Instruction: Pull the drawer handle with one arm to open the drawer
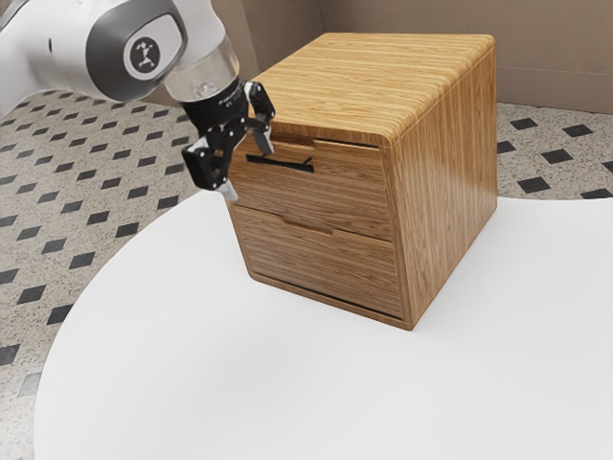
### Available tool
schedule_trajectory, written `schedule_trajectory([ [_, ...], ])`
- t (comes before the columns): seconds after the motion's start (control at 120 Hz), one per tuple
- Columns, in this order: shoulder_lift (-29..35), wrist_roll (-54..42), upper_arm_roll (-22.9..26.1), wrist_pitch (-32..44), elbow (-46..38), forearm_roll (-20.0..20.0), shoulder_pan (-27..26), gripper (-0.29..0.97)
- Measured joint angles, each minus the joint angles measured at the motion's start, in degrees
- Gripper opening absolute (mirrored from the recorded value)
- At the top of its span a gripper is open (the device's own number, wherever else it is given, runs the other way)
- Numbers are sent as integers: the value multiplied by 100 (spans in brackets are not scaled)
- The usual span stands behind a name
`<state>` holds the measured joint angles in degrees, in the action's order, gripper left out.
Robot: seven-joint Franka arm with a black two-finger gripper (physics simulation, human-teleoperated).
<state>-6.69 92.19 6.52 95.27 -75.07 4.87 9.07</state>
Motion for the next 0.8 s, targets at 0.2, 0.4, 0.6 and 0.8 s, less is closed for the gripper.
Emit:
schedule_trajectory([
  [0.2, -70, -8, 2, 91, 25, 25, 16, 68],
  [0.4, -124, -16, -1, 201, 34, 62, 17, 68],
  [0.6, -134, -15, -1, 262, 19, 73, 17, 57],
  [0.8, -150, -10, -4, 351, -5, 75, 4, 46],
])
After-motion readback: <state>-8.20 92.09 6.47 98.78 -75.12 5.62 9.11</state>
